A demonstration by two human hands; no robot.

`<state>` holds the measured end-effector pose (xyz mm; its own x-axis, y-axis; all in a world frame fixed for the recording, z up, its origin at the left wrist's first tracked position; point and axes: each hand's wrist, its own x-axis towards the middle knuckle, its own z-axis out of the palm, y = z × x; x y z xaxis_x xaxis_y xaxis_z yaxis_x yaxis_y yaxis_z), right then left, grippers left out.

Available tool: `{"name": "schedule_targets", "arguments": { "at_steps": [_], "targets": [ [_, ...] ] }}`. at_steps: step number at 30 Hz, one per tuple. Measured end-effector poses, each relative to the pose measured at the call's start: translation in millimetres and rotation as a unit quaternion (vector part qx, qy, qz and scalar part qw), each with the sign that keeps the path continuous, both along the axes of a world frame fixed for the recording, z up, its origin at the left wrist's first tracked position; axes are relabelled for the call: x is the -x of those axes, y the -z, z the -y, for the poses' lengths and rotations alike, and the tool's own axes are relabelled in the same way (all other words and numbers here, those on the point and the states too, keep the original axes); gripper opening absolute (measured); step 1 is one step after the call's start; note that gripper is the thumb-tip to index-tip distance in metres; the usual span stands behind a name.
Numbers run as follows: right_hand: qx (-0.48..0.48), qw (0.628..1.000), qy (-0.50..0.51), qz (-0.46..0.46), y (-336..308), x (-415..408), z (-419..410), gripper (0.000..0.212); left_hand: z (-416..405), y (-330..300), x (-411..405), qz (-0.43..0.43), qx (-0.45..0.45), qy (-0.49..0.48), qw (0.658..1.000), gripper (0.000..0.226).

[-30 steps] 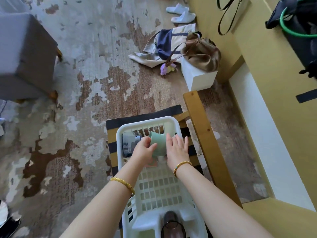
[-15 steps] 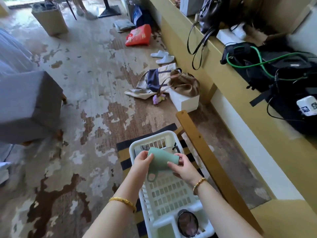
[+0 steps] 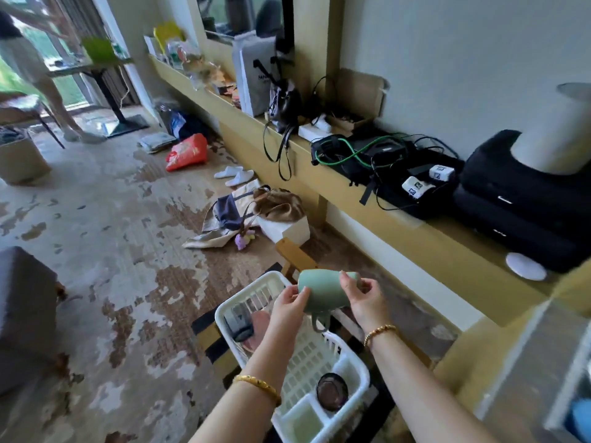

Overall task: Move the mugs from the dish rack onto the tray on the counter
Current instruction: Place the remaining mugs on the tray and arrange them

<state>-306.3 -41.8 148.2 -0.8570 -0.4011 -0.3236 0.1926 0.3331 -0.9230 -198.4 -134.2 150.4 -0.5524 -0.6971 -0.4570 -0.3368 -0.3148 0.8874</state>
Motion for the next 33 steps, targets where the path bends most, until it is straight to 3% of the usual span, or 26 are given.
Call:
{"name": "schedule_targets", "arguments": {
  "at_steps": [2, 4, 8, 10, 12, 18, 26, 30, 33],
  "targets": [
    [0.004, 0.999, 0.032, -0.044, -15.1, 11.0, -24.0, 0.043, -15.9, -15.1, 19.8, 0.021, 0.097, 0.051, 0.994, 0.019],
    [0.029, 0.995, 0.057, -0.074, -29.5, 23.4, -50.6, 0.044, -33.5, -27.9, 40.7, 0.027, 0.208, 0.11, 0.972, 0.042],
    [0.019, 0.985, 0.075, -0.153, -51.8, 49.8, -114.5, 0.047, -78.6, -49.0, 78.8, 0.026, 0.43, 0.275, 0.859, 0.058],
    [0.005, 0.983, 0.072, -0.169, -57.7, 62.0, -153.2, 0.049, -107.2, -55.1, 96.3, 0.009, 0.479, 0.349, 0.805, 0.064],
    [-0.008, 0.982, 0.069, -0.178, -62.7, 73.7, -194.4, 0.049, -139.0, -60.5, 112.3, -0.009, 0.487, 0.393, 0.78, 0.071],
    [-0.037, 0.983, -0.034, -0.177, -84.3, 102.0, -310.5, 0.053, -244.5, -73.9, 150.3, -0.006, 0.408, 0.492, 0.769, 0.084],
    [-0.038, 0.989, -0.009, -0.146, -95.3, 120.4, -430.4, 0.055, -362.3, -81.1, 190.8, -0.068, 0.383, 0.519, 0.761, 0.061],
    [0.031, 0.997, 0.014, -0.072, -93.9, 121.0, -482.8, 0.04, -402.7, -70.7, 204.7, -0.088, 0.33, 0.512, 0.788, 0.054],
    [-0.037, 0.997, -0.059, -0.025, -85.3, 118.7, -516.3, 0.028, -426.4, -61.2, 212.6, -0.113, 0.286, 0.488, 0.817, 0.051]
  ]
}}
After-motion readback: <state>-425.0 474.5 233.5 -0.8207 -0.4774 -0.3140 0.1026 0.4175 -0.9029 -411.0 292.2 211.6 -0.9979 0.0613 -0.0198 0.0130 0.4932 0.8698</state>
